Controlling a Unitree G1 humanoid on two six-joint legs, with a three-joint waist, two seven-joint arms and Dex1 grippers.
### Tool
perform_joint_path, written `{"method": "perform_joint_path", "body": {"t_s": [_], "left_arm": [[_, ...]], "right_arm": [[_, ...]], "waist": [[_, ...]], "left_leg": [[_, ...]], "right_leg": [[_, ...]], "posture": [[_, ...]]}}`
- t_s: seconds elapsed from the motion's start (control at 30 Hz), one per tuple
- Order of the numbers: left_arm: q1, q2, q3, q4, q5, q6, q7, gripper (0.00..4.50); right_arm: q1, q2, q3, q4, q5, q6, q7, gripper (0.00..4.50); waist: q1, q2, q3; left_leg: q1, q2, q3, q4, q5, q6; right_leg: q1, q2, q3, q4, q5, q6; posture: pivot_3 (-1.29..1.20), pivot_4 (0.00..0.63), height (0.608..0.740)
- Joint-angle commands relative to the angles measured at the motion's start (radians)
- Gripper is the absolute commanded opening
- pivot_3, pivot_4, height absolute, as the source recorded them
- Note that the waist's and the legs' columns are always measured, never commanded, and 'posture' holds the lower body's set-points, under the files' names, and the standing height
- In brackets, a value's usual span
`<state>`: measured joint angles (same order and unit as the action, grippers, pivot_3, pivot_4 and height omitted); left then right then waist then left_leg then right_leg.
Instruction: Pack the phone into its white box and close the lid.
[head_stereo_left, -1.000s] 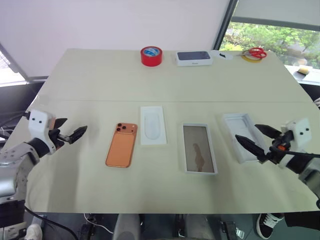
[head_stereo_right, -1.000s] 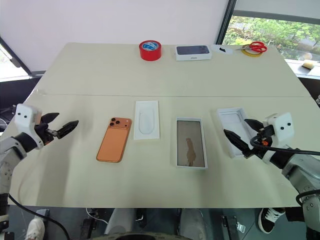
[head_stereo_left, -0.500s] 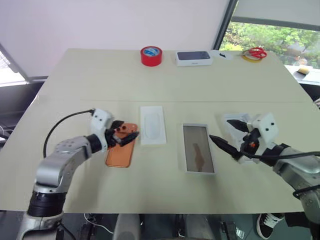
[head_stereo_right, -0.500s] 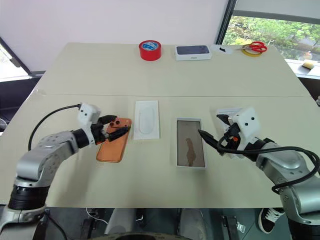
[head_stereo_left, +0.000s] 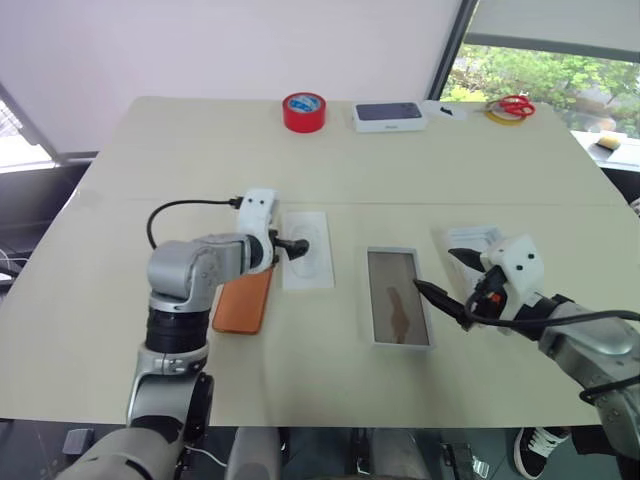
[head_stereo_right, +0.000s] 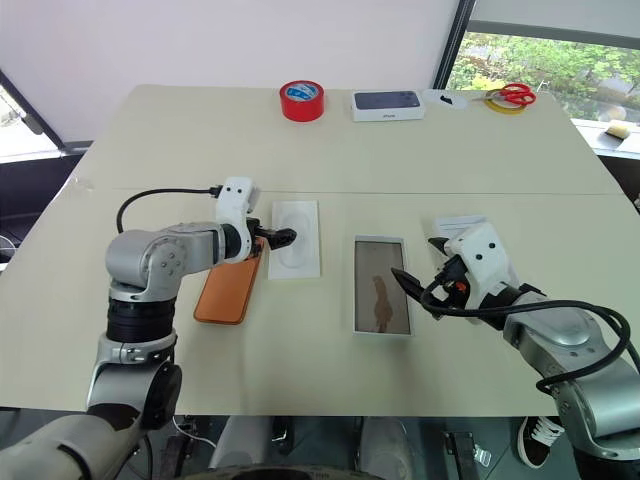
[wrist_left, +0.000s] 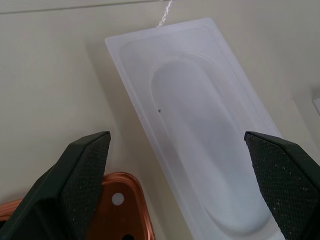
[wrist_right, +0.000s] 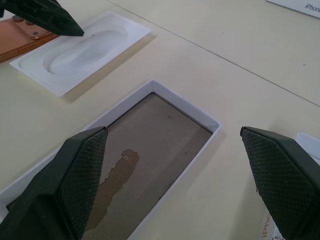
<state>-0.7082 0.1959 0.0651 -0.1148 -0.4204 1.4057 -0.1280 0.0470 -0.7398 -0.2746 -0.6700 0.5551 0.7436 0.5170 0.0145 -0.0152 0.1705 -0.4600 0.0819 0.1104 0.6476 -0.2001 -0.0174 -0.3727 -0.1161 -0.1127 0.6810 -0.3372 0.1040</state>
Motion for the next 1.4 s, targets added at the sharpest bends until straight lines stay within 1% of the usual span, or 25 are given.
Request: {"method": "perform_joint_path", "body": {"t_s": [0.03, 0.2, 0.3, 0.37, 0.47, 0.5, 0.57, 0.67, 0.7, 0.73, 0.83, 0.9, 1.03, 1.13, 1.23, 1.27, 1.37, 1.4], "left_arm": [[-0.042, -0.025, 0.015, 0.020, 0.021, 0.032, 0.022, 4.50], [-0.082, -0.101, 0.084, 0.060, 0.016, 0.127, 0.033, 4.50], [-0.103, -0.148, 0.155, 0.074, 0.015, 0.192, 0.040, 4.50], [-0.097, -0.147, 0.154, 0.067, 0.021, 0.207, 0.045, 4.50], [-0.087, -0.160, 0.183, 0.064, 0.032, 0.209, 0.062, 3.77], [-0.084, -0.162, 0.194, 0.059, 0.035, 0.209, 0.067, 3.35], [-0.084, -0.164, 0.210, 0.056, 0.042, 0.209, 0.074, 2.23], [-0.085, -0.165, 0.222, 0.060, 0.050, 0.209, 0.084, 0.78], [-0.085, -0.165, 0.224, 0.061, 0.051, 0.209, 0.085, 0.14], [-0.084, -0.165, 0.226, 0.060, 0.050, 0.209, 0.085, 0.03], [-0.082, -0.166, 0.237, 0.049, 0.047, 0.209, 0.075, 0.03], [-0.084, -0.175, 0.268, 0.042, 0.033, 0.209, 0.064, 0.03], [-0.096, -0.185, 0.328, 0.051, -0.001, 0.209, 0.044, 0.03], [-0.105, -0.184, 0.373, 0.058, -0.019, 0.209, 0.036, 0.00], [-0.116, -0.166, 0.410, 0.071, -0.036, 0.209, 0.029, 0.00], [-0.119, -0.162, 0.415, 0.073, -0.041, 0.209, 0.027, 0.00], [-0.120, -0.149, 0.423, 0.068, -0.062, 0.209, 0.022, 0.00], [-0.120, -0.145, 0.426, 0.066, -0.070, 0.209, 0.022, 0.00]], "right_arm": [[-0.012, -0.021, -0.034, -0.040, 0.007, -0.004, 0.008, 4.44], [-0.023, -0.027, -0.025, -0.040, 0.000, -0.007, 0.012, 4.44], [-0.036, -0.030, -0.020, -0.046, 0.010, 0.004, 0.014, 4.44], [-0.044, -0.035, -0.014, -0.051, 0.021, 0.019, 0.020, 4.44], [-0.050, -0.054, 0.001, -0.053, 0.020, 0.041, 0.029, 4.50], [-0.051, -0.060, 0.007, -0.055, 0.020, 0.042, 0.037, 4.50], [-0.052, -0.080, 0.021, -0.060, 0.021, 0.045, 0.061, 4.50], [-0.051, -0.127, 0.052, -0.073, 0.024, 0.058, 0.109, 4.50], [-0.051, -0.148, 0.067, -0.079, 0.023, 0.066, 0.126, 4.50], [-0.050, -0.175, 0.084, -0.087, 0.019, 0.079, 0.139, 4.50], [-0.058, -0.222, 0.135, -0.110, 0.027, 0.109, 0.168, 4.50], [-0.059, -0.249, 0.179, -0.132, 0.035, 0.121, 0.200, 4.50], [-0.058, -0.317, 0.326, -0.131, -0.044, 0.113, 0.248, 4.50], [-0.071, -0.318, 0.405, -0.095, -0.099, 0.090, 0.253, 3.70], [-0.107, -0.305, 0.480, -0.042, -0.168, 0.050, 0.265, 2.19], [-0.116, -0.302, 0.492, -0.032, -0.181, 0.041, 0.270, 1.71], [-0.134, -0.308, 0.527, -0.006, -0.237, -0.022, 0.301, 0.08], [-0.140, -0.306, 0.535, 0.002, -0.251, -0.042, 0.310, 0.03]], "waist": [[0.000, 0.000, 0.000], [-0.001, 0.000, 0.000], [-0.001, 0.000, 0.000], [-0.001, 0.000, 0.000], [-0.001, 0.000, 0.000], [-0.001, 0.000, 0.000], [-0.001, 0.000, 0.000], [-0.001, 0.000, 0.000], [-0.001, 0.000, 0.000], [-0.001, -0.001, 0.000], [-0.001, -0.001, 0.000], [-0.002, -0.001, 0.000], [-0.002, -0.002, 0.001], [-0.002, -0.002, 0.001], [-0.002, -0.002, 0.001], [-0.002, -0.002, 0.001], [-0.002, -0.002, 0.001], [-0.002, -0.002, 0.001]], "left_leg": [[0.000, 0.000, 0.000, 0.000, 0.000, 0.000], [0.000, 0.000, 0.000, 0.000, 0.001, -0.001], [0.000, 0.000, 0.000, 0.000, 0.001, -0.001], [0.000, 0.000, 0.000, 0.000, 0.001, -0.001], [0.000, 0.000, 0.000, 0.000, 0.002, -0.004], [0.000, 0.000, 0.000, 0.000, 0.002, -0.004], [0.000, 0.000, 0.000, 0.000, 0.002, -0.003], [0.000, 0.000, 0.000, 0.000, 0.002, -0.003], [0.000, 0.000, 0.000, 0.000, 0.002, -0.003], [0.000, 0.000, 0.000, 0.000, 0.002, -0.003], [0.000, 0.000, -0.001, 0.000, 0.001, -0.001], [0.000, 0.000, 0.000, 0.000, 0.001, -0.001], [0.000, 0.000, -0.001, 0.000, 0.001, -0.001], [0.000, 0.000, -0.001, 0.000, 0.001, -0.001], [0.000, 0.000, -0.001, 0.000, 0.002, -0.004], [0.000, 0.000, -0.001, 0.000, 0.002, -0.004], [0.000, 0.000, -0.001, 0.000, 0.002, -0.004], [0.000, 0.000, -0.001, 0.000, 0.002, -0.004]], "right_leg": [[0.000, 0.000, 0.000, 0.000, 0.000, 0.000], [0.000, 0.000, 0.000, 0.000, 0.000, 0.000], [0.000, 0.000, 0.000, 0.000, 0.000, 0.000], [0.000, 0.000, 0.000, 0.000, 0.000, 0.000], [0.000, 0.000, 0.000, 0.000, 0.000, 0.000], [0.000, 0.000, 0.000, 0.000, 0.000, 0.000], [0.000, 0.000, 0.000, 0.000, 0.000, 0.000], [0.000, 0.000, 0.000, 0.000, 0.000, 0.000], [0.000, 0.000, 0.000, 0.000, 0.000, 0.000], [0.000, -0.001, 0.000, 0.000, 0.000, 0.000], [0.000, 0.000, 0.000, 0.000, 0.000, 0.000], [0.000, 0.000, 0.000, 0.000, 0.000, 0.000], [0.000, 0.000, 0.000, 0.000, 0.000, 0.000], [0.000, 0.000, 0.000, 0.000, 0.000, 0.000], [0.000, 0.000, 0.000, 0.000, 0.000, 0.000], [0.000, 0.000, 0.000, 0.000, 0.000, 0.000], [0.000, 0.000, 0.000, 0.000, 0.000, 0.000], [0.000, 0.000, 0.000, 0.000, 0.000, 0.000]], "posture": [[0.00, 0.150, 0.730], [0.00, 0.150, 0.730], [0.00, 0.150, 0.730], [0.00, 0.150, 0.730], [0.00, 0.150, 0.730], [0.00, 0.150, 0.730], [0.00, 0.150, 0.730], [0.00, 0.150, 0.730], [0.00, 0.150, 0.730], [0.00, 0.150, 0.730], [0.00, 0.150, 0.730], [0.00, 0.150, 0.730], [0.00, 0.150, 0.730], [0.00, 0.150, 0.730], [0.00, 0.150, 0.730], [0.00, 0.150, 0.730], [0.00, 0.150, 0.730], [0.00, 0.150, 0.730]]}}
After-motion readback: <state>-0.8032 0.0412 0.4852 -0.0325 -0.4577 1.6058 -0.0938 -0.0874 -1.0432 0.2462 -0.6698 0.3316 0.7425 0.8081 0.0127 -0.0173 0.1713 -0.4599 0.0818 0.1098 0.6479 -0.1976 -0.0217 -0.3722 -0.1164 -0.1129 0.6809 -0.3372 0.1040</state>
